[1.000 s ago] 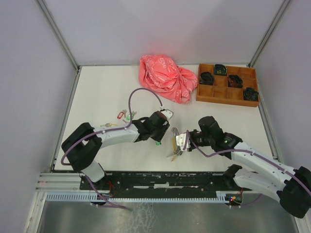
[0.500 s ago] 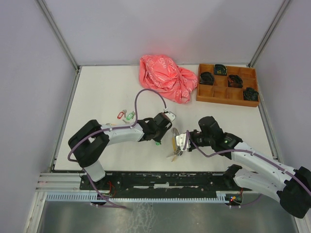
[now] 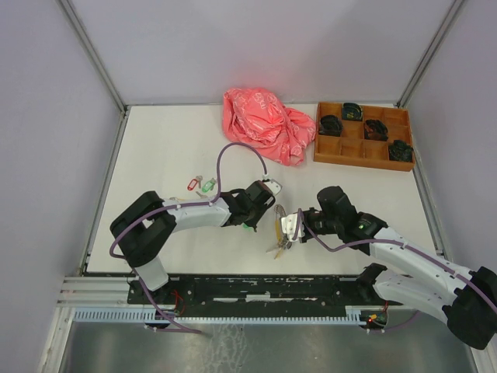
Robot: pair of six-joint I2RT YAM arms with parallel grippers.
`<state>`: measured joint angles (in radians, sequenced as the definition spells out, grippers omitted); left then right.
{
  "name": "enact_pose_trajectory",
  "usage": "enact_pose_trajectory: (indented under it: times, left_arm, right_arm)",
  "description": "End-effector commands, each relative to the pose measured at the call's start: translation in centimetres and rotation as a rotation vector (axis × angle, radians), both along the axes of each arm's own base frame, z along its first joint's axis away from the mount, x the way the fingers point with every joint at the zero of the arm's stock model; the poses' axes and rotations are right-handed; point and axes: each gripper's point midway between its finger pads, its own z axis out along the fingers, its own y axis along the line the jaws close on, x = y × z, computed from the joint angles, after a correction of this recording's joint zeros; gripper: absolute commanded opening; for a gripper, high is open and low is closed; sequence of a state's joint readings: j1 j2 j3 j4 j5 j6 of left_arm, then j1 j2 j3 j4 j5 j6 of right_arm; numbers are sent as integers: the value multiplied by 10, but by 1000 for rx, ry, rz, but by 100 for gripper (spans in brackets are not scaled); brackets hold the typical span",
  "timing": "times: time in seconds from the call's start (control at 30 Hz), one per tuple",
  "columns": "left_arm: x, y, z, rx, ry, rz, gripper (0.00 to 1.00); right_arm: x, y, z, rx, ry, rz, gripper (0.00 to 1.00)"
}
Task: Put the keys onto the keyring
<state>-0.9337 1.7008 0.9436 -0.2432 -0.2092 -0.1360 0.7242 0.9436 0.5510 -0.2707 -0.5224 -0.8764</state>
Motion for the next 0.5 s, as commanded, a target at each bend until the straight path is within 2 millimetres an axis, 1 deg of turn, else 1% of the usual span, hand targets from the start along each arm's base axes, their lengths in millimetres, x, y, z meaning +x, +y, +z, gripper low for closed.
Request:
enact_pose_trajectory:
  times: [0.0, 0.17, 0.33, 0.47]
  left_arm:
    - [12, -8, 12, -10, -62, -7, 13]
    - [14, -6, 18, -31, -90, -5, 3]
    - [12, -4, 22, -84, -100, -13, 3]
    - [13, -2, 28, -159, -124, -17, 3]
  right_arm:
    - [4, 8, 18, 52, -36, 10, 1]
    - [4, 8, 19, 55, -36, 12, 1]
    - [3, 8, 21, 58, -39, 13, 1]
    - [4, 7, 23, 60, -45, 8, 1]
